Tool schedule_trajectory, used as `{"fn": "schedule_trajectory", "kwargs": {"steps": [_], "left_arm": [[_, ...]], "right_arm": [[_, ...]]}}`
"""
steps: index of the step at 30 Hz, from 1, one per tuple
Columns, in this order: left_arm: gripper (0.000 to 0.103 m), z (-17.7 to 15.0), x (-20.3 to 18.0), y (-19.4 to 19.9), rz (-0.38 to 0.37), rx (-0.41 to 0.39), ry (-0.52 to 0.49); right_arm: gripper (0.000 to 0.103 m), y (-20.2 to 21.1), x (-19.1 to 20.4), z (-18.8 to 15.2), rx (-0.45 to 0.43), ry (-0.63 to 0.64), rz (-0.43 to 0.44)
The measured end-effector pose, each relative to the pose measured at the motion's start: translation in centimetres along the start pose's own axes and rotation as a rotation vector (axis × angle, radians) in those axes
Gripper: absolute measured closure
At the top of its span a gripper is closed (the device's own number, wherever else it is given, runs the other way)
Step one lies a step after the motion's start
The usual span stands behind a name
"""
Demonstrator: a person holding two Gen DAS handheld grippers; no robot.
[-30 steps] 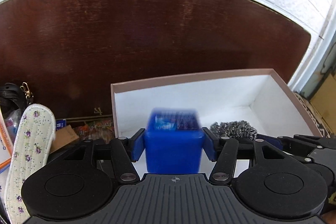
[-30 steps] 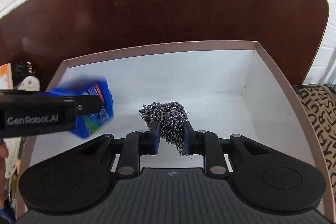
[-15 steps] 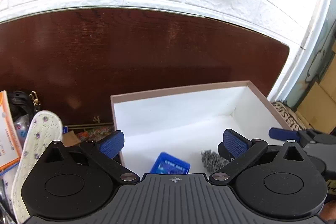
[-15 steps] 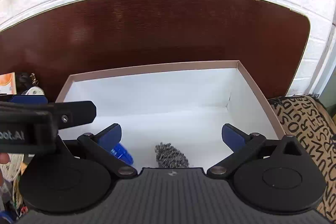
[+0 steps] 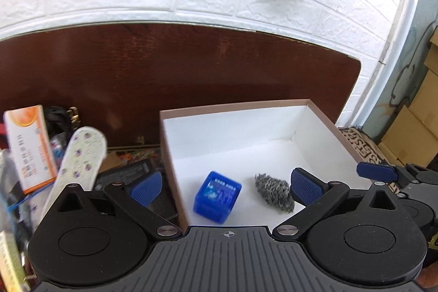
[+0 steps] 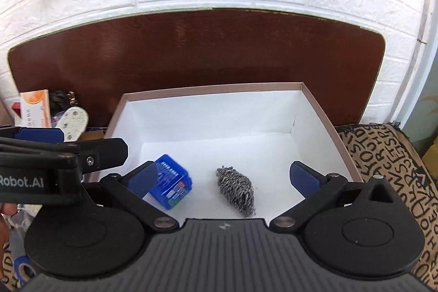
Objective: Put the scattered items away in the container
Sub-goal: 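Open left tool to drop blue box while right tool releases steel wool, then move both tools back toward the blue tape roll on the table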
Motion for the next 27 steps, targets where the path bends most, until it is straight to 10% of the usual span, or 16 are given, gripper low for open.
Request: {"fn": "schedule_trajectory", "kwargs": {"steps": [27], "left_arm": [[0.0,-18.0,8.6,15.0,0.153,-0.017,0.044]], "right_arm": [[0.0,9.4,14.6,-15.0,-0.06,0.104,0.105]]}}
Point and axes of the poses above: each gripper's, at about its wrist camera, not at the fingertips, and y roughly against the way its jaws point, x to its left, z to its top, the point moved 7 cm from there along -y, roughly the way its jaws point, and after that the axes turned 4 degrees about x, right-handed, at the moved point
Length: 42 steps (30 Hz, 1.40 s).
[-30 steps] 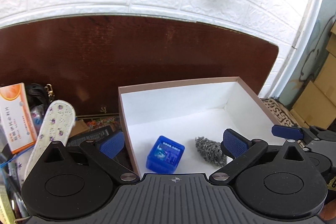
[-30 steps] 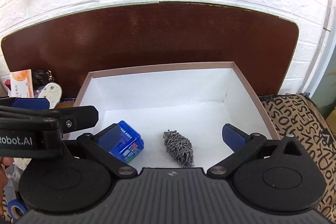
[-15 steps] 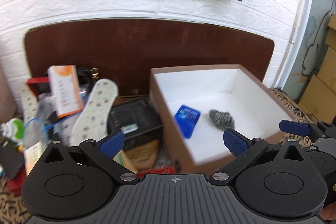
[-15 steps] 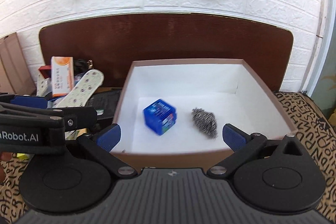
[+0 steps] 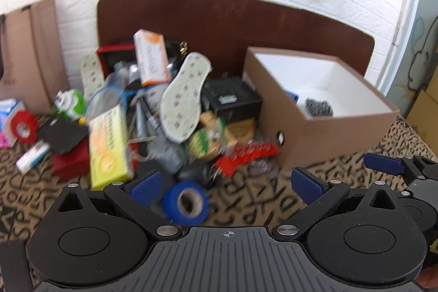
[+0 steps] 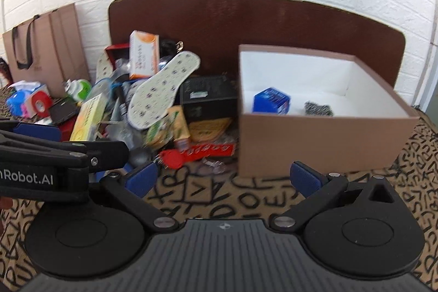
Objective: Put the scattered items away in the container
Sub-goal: 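Move both tools back toward the blue tape roll on the table, then grasp the blue tape roll with both tools together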
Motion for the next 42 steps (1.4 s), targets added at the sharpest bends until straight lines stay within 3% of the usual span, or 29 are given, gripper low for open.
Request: {"fn": "schedule_trajectory", "kwargs": {"steps": [10,27,30,35,39,42], "left_arm": [[0.0,-3.4,3.2,0.7,0.034,0.049,0.052],[0.002,-4.6,8.4,-2.2,0.059,0.115,0.17],[0.013,-4.2,8.9,-3.0,0.047,0.127,0.186],[0.031,-3.2,8.6,-4.4,0.003,0.138,0.189],[0.038,-2.8,8.0,-5.7,-0.013,0.153,0.166],[0.055,-2.9,7.9,-6.6,-0.035,0.176,0.168]], "right_arm": [[0.0,-0.5,3.6,-2.6,0.059,-0.001,0.061],[0.001,-3.4,5.4,-3.6,0.082,0.016,0.098],[0.007,-4.2,5.4,-3.5,0.08,-0.005,0.122],[0.03,-5.7,5.3,-3.2,0.088,-0.042,0.149],[0.035,-6.7,5.8,-2.9,0.087,-0.041,0.192],[0.04,-7.3,6.4,-2.7,0.093,-0.036,0.229]]}}
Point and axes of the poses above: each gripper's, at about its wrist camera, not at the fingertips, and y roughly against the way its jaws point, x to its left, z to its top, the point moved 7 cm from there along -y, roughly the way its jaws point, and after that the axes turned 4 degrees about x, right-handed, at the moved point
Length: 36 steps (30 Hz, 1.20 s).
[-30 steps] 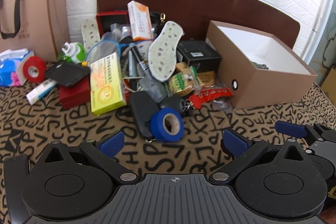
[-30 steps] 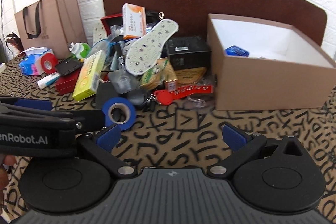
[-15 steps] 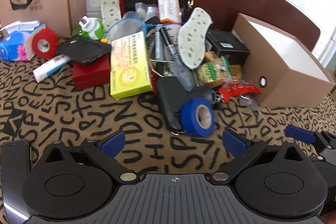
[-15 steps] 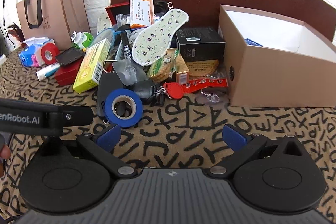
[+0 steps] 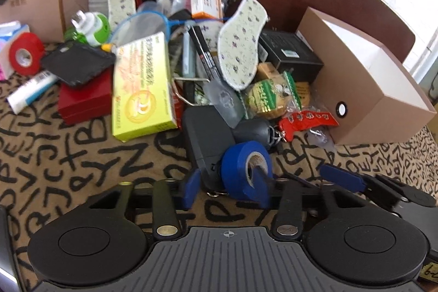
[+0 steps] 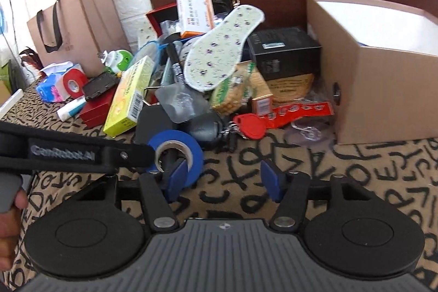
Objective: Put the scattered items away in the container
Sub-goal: 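Grasp the blue tape roll with both tools together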
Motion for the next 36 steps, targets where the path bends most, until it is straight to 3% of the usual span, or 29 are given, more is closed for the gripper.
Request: {"fn": "schedule_trajectory", "kwargs": {"steps": [6,8,10,14,19,24,28,31,34,35,36], "left_arm": [[0.051,0.2,0.3,-1.0,-0.008,0.007,-0.003],[0.07,0.4,0.4,-1.0,-0.005,0.009,-0.008],[0.079,0.5,0.3,-0.8,-0.017,0.014,-0.008],[0.078,0.7,-0.5,-0.1,-0.017,-0.013,-0.039],[0.073,0.3,-0.2,-0.3,-0.021,0.009,-0.034],[0.073,-1.4,-0.2,0.6,-0.048,0.042,-0.022],[0.086,-3.6,-0.4,2.0,-0.068,0.085,-0.029],[0.088,-5.9,-0.7,3.3,-0.07,0.112,-0.048],[0.086,-7.4,-0.5,4.0,-0.079,0.118,-0.033],[0.069,-7.6,-0.4,4.0,-0.083,0.114,-0.023],[0.062,-7.7,-0.1,4.1,-0.081,0.107,-0.01]], "right_arm": [[0.053,-1.7,0.4,0.1,0.029,0.001,0.049],[0.057,-2.0,0.6,0.2,0.025,-0.001,0.065],[0.063,-2.2,0.7,0.4,0.029,0.0,0.079],[0.084,-2.8,1.4,0.4,0.049,0.003,0.113],[0.087,-1.7,2.1,0.3,0.042,0.029,0.117],[0.087,-0.3,2.6,-0.7,0.089,0.049,0.109],[0.086,1.5,3.2,-2.2,0.146,0.079,0.118],[0.086,2.9,3.7,-3.9,0.183,0.088,0.138],[0.084,4.0,4.2,-5.5,0.178,0.081,0.144],[0.083,4.2,4.2,-5.8,0.169,0.077,0.144],[0.083,4.3,4.2,-5.9,0.163,0.07,0.141]]}}
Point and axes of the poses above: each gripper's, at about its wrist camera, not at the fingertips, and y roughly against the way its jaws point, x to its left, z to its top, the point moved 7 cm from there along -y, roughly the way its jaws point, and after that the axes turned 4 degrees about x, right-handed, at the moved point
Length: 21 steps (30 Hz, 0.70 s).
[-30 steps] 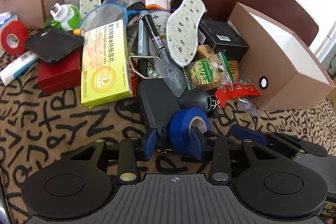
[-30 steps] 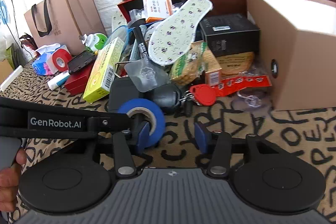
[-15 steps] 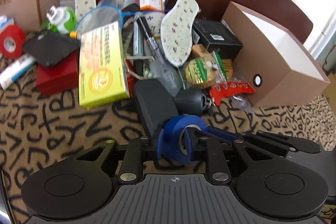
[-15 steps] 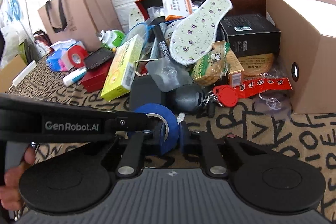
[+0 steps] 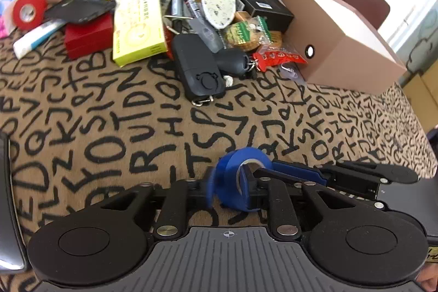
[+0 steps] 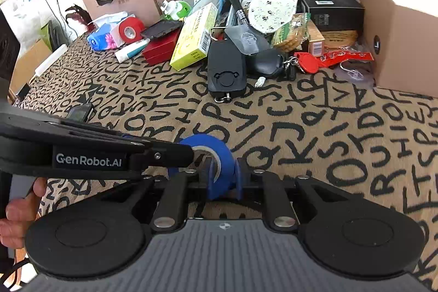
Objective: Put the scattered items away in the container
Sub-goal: 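Grasp the blue tape roll with both tools together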
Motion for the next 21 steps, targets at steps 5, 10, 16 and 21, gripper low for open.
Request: {"fn": "schedule_trajectory", "kwargs": {"steps": [5,10,16,21], "left_arm": [[0.058,-0.1,0.4,0.4,-0.014,0.001,0.005],[0.059,-0.2,0.2,0.0,-0.051,0.018,0.006],[0.059,-0.3,0.7,-0.8,-0.046,0.03,0.037],[0.065,0.0,1.1,-1.2,-0.07,0.042,0.062]], "right_arm": [[0.082,0.4,-0.1,0.1,-0.009,-0.018,0.008],[0.082,0.7,-0.7,0.1,-0.016,-0.071,0.039],[0.082,0.1,-1.1,0.1,-0.012,-0.1,0.042],[0.082,0.0,-1.3,0.2,-0.009,-0.116,0.047]]}}
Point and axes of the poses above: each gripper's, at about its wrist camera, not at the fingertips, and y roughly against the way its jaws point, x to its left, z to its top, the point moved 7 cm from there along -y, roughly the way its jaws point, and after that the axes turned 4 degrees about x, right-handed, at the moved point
